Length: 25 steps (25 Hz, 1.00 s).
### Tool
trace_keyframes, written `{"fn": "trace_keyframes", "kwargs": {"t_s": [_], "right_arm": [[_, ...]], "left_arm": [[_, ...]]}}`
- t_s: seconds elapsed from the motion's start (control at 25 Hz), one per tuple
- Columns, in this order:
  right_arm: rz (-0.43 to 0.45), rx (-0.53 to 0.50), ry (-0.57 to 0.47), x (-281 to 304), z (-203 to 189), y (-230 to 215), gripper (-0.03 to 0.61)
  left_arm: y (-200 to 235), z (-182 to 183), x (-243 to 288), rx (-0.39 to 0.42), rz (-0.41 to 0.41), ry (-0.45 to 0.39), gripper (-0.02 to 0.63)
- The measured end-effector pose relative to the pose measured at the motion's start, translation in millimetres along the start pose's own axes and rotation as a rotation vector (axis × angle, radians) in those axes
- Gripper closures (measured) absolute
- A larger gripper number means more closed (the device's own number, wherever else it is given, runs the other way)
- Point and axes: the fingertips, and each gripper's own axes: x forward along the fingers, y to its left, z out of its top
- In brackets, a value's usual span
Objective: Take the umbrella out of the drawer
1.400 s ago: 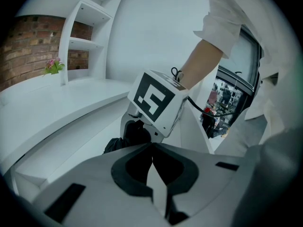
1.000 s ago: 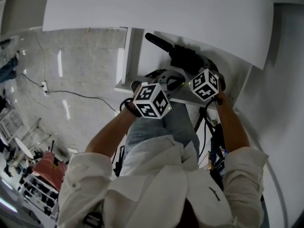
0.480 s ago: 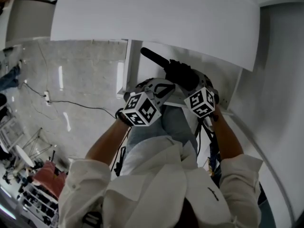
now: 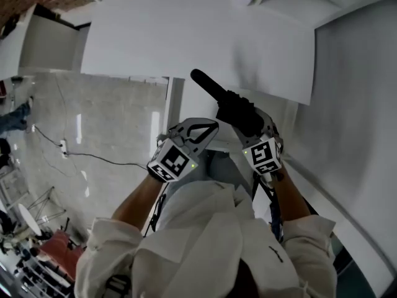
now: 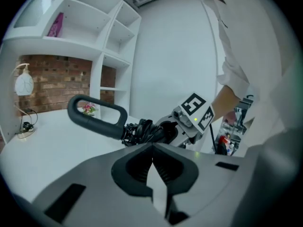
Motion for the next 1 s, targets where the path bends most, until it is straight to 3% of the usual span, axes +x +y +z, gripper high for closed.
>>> {"fn": "trace_keyframes", "kwargs": {"t_s": [0.2, 0.52, 0.76, 1.0], "right_arm": [[-0.142, 0.08, -0.127, -59.8, 58.3, -21.3, 0.301], [-0.349, 0.191, -0.414, -157.8, 140.9, -40.7, 0.301], [-0.487, 0.221, -0.561, -227.2, 174.2, -56.2, 0.301], [-0.592, 0.203, -0.628, -276.0, 189.1, -68.2, 0.299]], "left_arm": [[7.4, 64.8, -33.0, -0.017, 0.098, -0.141, 0.588], [7.7, 148.6, -76.4, -0.017, 0.209, -0.324, 0.588], [7.6, 187.8, -104.5, -0.024, 0.297, -0.414, 0.588], [9.2, 226.7, -127.7, 0.012, 0.33, -0.482, 0.588]]}}
